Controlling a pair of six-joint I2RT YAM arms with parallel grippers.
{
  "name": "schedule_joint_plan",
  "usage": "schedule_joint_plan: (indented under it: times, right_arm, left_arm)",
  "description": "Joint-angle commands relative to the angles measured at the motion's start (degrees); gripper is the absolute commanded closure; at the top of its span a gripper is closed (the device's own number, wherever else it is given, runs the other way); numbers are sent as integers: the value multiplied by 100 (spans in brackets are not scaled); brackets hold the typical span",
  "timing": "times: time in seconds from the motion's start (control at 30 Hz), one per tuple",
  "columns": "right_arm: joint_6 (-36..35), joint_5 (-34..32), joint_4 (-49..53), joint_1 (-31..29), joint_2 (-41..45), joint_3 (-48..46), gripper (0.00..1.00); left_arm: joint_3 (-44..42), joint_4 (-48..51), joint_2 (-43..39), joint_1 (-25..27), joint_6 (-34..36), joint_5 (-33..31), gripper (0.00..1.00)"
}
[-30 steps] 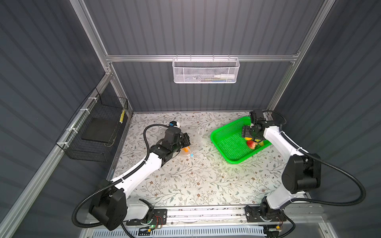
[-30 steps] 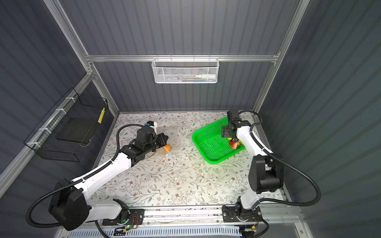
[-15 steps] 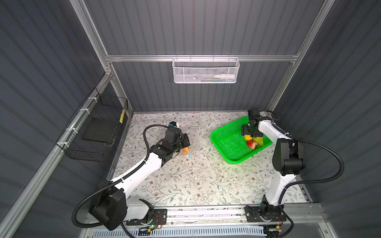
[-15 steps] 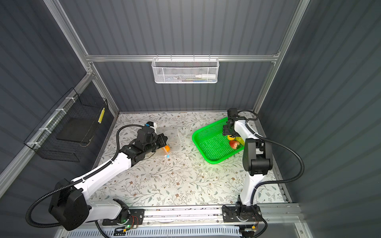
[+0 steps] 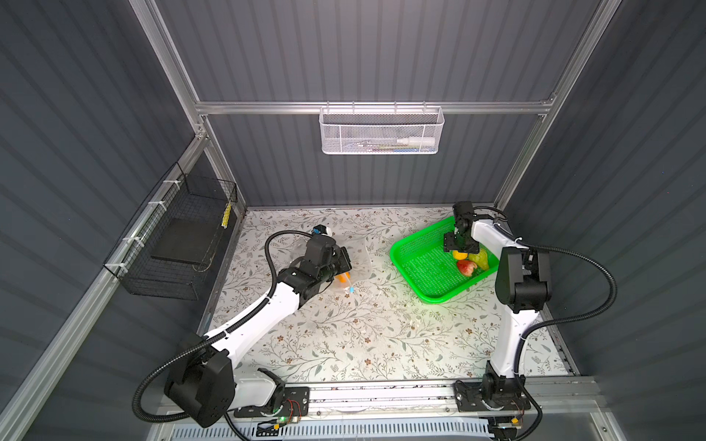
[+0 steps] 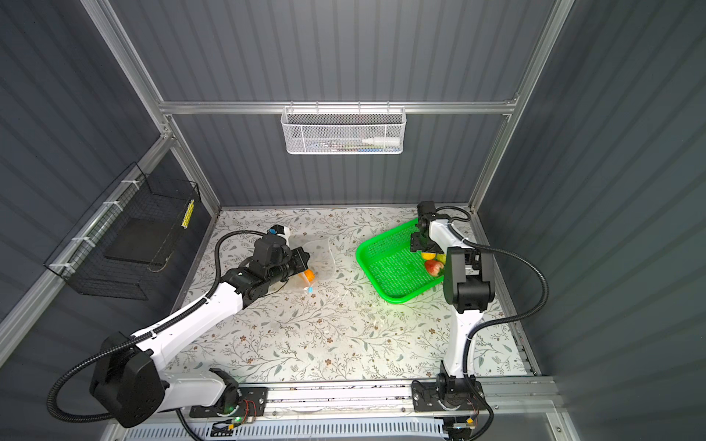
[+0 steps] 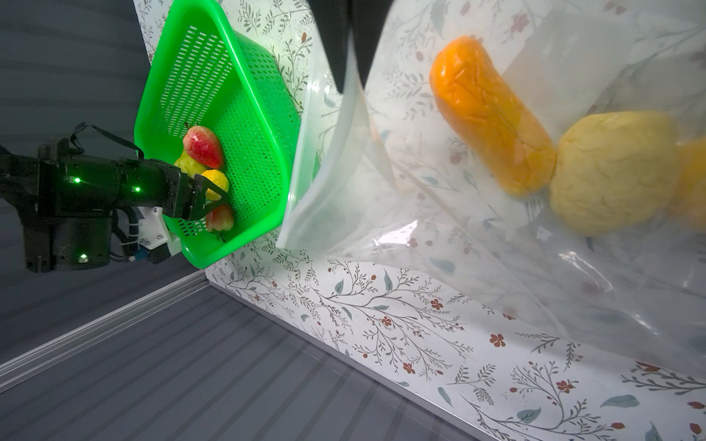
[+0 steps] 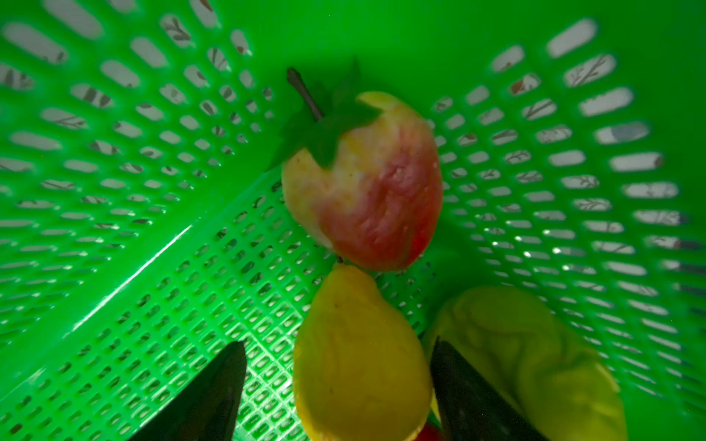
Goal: Place the food in the zip-top bag and seal the zipper
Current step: 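Return the right gripper to the basket and grasp the yellow pear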
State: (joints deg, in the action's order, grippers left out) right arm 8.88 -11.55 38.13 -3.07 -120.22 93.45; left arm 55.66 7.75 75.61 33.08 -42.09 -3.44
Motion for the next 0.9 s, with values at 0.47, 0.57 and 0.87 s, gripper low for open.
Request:
schedule_joint_plan:
  times: [0.47, 0.57, 0.87]
  right_arm:
    - [179, -24, 107, 69, -324, 101, 32]
    - [220, 3, 83, 78, -320, 100, 39]
    - [237, 345, -63, 64, 536, -305, 48]
  left_arm:
    - [171, 132, -210, 23, 51, -111, 100]
    - [223, 170, -210, 23, 79, -121, 100]
    - [214, 118, -205, 19, 59, -124, 100]
